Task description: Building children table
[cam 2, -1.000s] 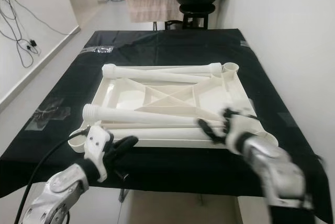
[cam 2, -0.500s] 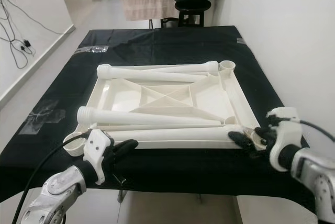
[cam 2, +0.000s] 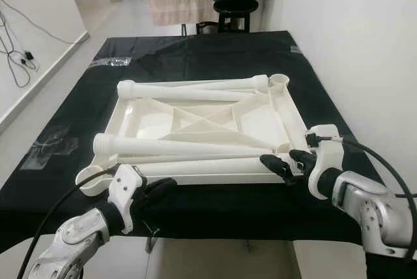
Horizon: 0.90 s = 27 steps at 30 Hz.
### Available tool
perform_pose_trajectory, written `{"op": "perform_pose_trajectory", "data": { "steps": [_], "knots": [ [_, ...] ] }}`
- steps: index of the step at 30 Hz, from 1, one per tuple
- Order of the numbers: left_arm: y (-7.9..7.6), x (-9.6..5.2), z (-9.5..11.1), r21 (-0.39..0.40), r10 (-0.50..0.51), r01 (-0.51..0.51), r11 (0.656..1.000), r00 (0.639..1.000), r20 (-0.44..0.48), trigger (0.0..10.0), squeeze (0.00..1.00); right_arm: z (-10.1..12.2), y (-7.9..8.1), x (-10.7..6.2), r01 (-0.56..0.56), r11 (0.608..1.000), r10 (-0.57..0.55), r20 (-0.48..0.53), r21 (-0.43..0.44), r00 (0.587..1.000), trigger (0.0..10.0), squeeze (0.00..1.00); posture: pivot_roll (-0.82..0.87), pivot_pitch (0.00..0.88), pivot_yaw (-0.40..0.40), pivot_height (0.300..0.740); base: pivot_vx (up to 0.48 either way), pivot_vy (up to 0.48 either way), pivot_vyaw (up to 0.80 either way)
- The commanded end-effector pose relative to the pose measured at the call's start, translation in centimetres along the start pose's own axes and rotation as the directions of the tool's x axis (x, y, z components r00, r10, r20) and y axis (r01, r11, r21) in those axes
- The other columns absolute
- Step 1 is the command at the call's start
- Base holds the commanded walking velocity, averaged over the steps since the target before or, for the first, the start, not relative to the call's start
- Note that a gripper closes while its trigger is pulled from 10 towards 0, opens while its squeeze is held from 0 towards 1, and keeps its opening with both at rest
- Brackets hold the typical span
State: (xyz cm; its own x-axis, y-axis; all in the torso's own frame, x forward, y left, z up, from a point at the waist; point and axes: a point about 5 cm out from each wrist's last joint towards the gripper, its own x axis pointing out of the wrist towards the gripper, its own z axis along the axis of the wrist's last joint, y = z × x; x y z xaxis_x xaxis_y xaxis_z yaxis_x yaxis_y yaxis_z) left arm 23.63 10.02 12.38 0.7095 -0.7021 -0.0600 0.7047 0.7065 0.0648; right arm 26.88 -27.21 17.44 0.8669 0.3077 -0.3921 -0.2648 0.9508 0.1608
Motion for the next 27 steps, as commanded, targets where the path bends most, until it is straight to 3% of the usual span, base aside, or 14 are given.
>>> {"op": "perform_pose_trajectory", "data": {
  "steps": [1, 8, 16, 20, 22, 27],
  "knots": [
    [-0.1, -0.2, -0.2, 0.018, -0.005, 0.005, 1.000, 1.000, -0.016, 10.0, 0.00, -0.6, -0.1, 0.2, 0.009, 1.000, -0.009, -0.048, 0.005, 0.999, 10.0, 0.00, -0.03, 0.064, 0.024, 0.740, 0.000, 0.000, 0.00],
    [-0.3, -0.2, -0.3, 0.020, -0.005, 0.005, 1.000, 1.000, -0.017, 10.0, 0.00, -0.6, -1.6, -1.2, 0.076, 0.996, -0.078, -0.070, -0.038, 0.994, 10.0, 0.00, -0.04, 0.067, 0.027, 0.740, 0.000, 0.000, 0.00],
    [-0.3, -0.1, -0.3, 0.022, -0.010, 0.010, 1.000, 1.000, -0.018, 10.0, 0.00, -1.0, -1.4, -1.5, 0.046, 0.998, -0.050, -0.118, -0.034, 0.992, 10.0, 0.00, -0.04, 0.068, 0.028, 0.740, 0.000, 0.000, 0.00],
    [-0.3, -0.1, -0.3, 0.021, -0.009, 0.010, 1.000, 1.000, -0.018, 10.0, 0.00, -1.5, -0.3, -0.7, -0.010, 1.000, 0.008, -0.121, -0.017, 0.993, 10.0, 0.00, -0.04, 0.068, 0.024, 0.740, 0.000, 0.000, 0.00],
    [-0.3, 0.0, -0.3, 0.022, -0.006, 0.006, 1.000, 1.000, -0.016, 10.0, 0.00, -0.8, 1.1, 0.1, -0.076, 0.997, 0.077, -0.063, 0.014, 0.995, 10.0, 0.00, -0.03, 0.068, 0.021, 0.740, 0.000, 0.000, 0.00],
    [-0.3, 0.0, -0.3, 0.022, -0.001, 0.002, 1.000, 1.000, -0.015, 10.0, 0.00, 0.0, 2.0, 0.5, -0.139, 0.990, 0.139, -0.012, 0.040, 0.990, 10.0, 0.00, -0.03, 0.068, 0.020, 0.740, 0.000, 0.000, 0.00]
  ]
}}
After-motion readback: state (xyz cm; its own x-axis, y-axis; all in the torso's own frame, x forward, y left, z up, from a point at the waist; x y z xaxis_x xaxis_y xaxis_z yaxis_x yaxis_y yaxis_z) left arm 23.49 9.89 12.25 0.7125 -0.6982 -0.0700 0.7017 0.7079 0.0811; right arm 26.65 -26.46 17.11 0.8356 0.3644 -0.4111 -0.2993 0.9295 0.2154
